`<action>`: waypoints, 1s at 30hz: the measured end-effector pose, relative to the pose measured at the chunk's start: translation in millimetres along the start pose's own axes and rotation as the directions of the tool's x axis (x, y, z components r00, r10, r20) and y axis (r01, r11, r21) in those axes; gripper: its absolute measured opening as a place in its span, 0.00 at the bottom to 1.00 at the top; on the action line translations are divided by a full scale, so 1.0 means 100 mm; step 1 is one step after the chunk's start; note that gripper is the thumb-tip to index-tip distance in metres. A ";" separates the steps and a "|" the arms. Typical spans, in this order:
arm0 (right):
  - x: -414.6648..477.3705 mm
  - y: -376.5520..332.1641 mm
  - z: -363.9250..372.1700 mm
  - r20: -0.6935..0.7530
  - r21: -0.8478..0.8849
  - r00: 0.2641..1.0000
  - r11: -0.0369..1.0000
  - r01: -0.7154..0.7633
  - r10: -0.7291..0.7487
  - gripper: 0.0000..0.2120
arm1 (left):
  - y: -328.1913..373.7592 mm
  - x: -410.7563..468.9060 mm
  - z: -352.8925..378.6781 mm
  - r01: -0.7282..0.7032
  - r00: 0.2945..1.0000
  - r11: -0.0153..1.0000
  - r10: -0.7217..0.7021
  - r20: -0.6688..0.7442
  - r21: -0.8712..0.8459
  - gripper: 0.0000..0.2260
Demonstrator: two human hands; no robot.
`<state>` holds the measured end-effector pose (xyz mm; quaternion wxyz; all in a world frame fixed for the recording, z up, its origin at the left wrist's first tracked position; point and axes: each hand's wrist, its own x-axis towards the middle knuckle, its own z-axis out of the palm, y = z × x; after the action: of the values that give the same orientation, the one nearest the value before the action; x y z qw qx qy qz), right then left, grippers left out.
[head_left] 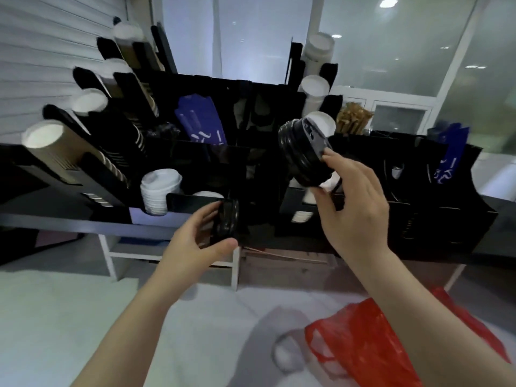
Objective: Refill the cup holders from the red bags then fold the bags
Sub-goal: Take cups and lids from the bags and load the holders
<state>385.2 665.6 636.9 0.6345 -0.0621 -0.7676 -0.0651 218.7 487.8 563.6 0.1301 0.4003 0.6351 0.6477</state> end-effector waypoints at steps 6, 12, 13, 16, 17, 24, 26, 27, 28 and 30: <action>-0.01 -0.50 0.42 0.247 -0.029 0.968 0.999 -0.039 0.045 0.18 | -0.03 0.16 -0.40 0.011 1.000 1.000 -0.011 0.017 -0.009 0.30; -0.03 -0.61 0.87 0.429 -0.552 0.903 0.801 0.231 0.036 0.09 | -0.11 0.28 -0.71 -0.003 0.998 1.000 0.002 0.064 0.019 0.32; -0.02 -0.62 0.94 0.459 -0.606 0.887 0.748 0.269 0.053 0.09 | -0.13 0.30 -0.76 -0.001 0.997 1.000 0.000 0.075 0.018 0.33; -0.01 -0.70 1.14 0.561 -0.683 0.823 0.609 0.404 0.084 0.17 | -0.20 0.36 -0.85 -0.006 0.994 1.000 0.003 0.109 0.030 0.34; -0.03 -0.70 1.20 0.602 -0.681 0.794 0.571 0.458 0.082 0.18 | -0.22 0.38 -0.88 -0.009 0.993 0.999 0.005 0.120 0.033 0.34; -0.22 -0.58 1.49 0.738 -0.615 0.642 0.599 0.512 0.208 0.08 | -0.30 0.50 -1.00 -0.016 0.987 1.000 0.014 0.163 0.015 0.29; -0.23 -0.54 1.51 0.763 -0.586 0.589 0.667 0.460 0.265 0.05 | -0.32 0.52 -1.02 -0.016 0.986 1.000 0.013 0.165 0.018 0.29; -0.23 -0.49 1.53 0.787 -0.558 0.547 0.706 0.437 0.283 0.05 | -0.33 0.52 -1.02 -0.016 0.986 1.000 0.013 0.166 0.020 0.29; -0.23 -0.44 1.53 0.810 -0.528 0.511 0.738 0.421 0.288 0.04 | -0.34 0.52 -1.02 -0.017 0.986 1.000 0.014 0.168 0.019 0.29; -0.22 -0.37 1.50 0.832 -0.500 0.472 0.762 0.411 0.291 0.05 | -0.35 0.53 -1.01 -0.020 0.985 1.000 0.018 0.169 0.011 0.29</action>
<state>238.2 655.6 587.0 0.0821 -0.2702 -0.9090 -0.3066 103.6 456.3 562.2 0.1747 0.4607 0.6221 0.6084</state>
